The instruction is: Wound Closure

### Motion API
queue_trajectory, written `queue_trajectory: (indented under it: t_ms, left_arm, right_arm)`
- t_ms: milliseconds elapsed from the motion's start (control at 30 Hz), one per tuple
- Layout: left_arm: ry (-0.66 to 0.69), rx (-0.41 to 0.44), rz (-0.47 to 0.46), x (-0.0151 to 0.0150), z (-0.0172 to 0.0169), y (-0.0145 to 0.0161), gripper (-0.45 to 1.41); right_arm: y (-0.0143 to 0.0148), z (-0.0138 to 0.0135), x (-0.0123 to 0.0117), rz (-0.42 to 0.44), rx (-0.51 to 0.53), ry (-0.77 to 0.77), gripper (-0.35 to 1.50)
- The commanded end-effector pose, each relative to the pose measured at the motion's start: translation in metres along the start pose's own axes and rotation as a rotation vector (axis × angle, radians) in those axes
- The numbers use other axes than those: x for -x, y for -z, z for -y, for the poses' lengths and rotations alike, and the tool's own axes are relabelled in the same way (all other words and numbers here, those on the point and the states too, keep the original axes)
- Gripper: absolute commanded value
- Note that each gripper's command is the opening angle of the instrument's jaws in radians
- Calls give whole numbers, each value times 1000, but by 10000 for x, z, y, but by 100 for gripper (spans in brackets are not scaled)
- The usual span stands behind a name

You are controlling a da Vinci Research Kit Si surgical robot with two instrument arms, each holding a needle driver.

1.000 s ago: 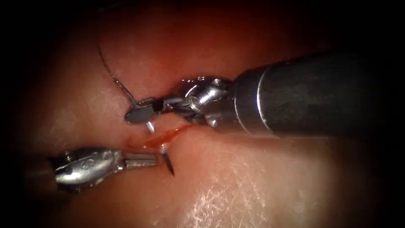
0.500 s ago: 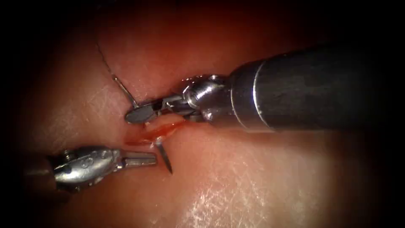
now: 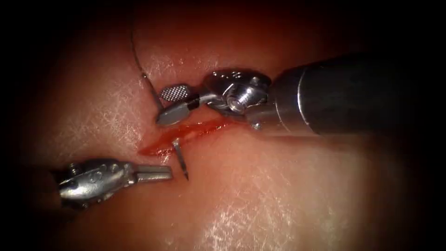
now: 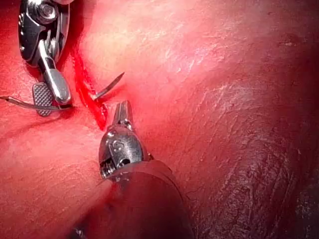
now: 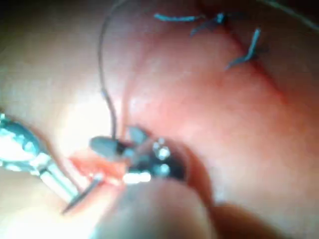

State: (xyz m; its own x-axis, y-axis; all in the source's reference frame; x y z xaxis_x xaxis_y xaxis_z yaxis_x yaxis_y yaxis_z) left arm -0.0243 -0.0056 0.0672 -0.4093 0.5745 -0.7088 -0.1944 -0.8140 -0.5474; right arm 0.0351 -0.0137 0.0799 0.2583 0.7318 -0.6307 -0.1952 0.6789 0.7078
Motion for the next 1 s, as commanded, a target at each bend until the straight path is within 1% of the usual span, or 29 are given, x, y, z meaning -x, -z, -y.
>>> queue_trajectory:
  t_ms: [33, 100, 167, 200, 233, 300, 367, 400, 467, 567, 633, 700, 733, 867, 900, 933, 967, 1000]
  left_arm:
    - [-13, -1, -2, 3, -1, -7, 4]
    - [-39, -5, -3, -1, -2, -5, 9]
    - [-89, -25, -10, -10, -3, -2, 19]
    - [-130, -34, -34, -20, -5, -1, 29]
    - [-149, -43, -51, -24, -7, -1, 32]
    - [-190, -62, -83, -34, -11, -4, 41]
    - [-244, -83, -95, -44, -18, -10, 44]
    - [-244, -83, -95, -44, -18, -10, 44]
    - [-297, -96, -96, -48, -25, -15, 47]
    - [-352, -123, -90, -48, -26, -14, 49]
    - [-391, -168, -78, -46, -26, -10, 42]
    - [-405, -176, -75, -46, -26, -9, 41]
    - [-426, -200, -66, -46, -26, -7, 37]
    - [-458, -223, -57, -47, -25, -7, 36]
    - [-496, -233, -44, -47, -25, -7, 36]
    - [-506, -235, -36, -47, -25, -8, 37]
    - [-604, -246, 9, -47, -26, -10, 39]
    - [-638, -254, 41, -47, -26, -11, 39]
  right_arm:
    - [3, -2, -4, -8, 21, 4, 148]
    - [11, -1, -9, -14, 9, -1, 146]
    - [24, -2, -15, -27, -3, -6, 140]
    - [34, -4, -21, -38, -10, -8, 135]
    - [38, -5, -23, -37, -14, -4, 133]
    - [46, -6, -26, -37, -13, -9, 133]
    - [51, -6, -26, -41, -5, -7, 133]
    - [51, -6, -26, -41, -5, -7, 133]
    - [51, -5, -25, -41, -4, -6, 133]
    - [51, -2, -24, -47, -5, -7, 133]
    - [52, 1, -22, -49, -8, -6, 133]
    - [53, 2, -21, -49, -9, 1, 133]
    - [54, 3, -19, -51, -14, 2, 133]
    - [56, 4, -17, -53, -16, 4, 133]
    - [56, 4, -16, -53, -16, 5, 133]
    - [56, 4, -16, -53, -16, 5, 133]
    - [56, 4, -16, -58, -17, 4, 133]
    - [56, 4, -16, -58, -17, 4, 133]
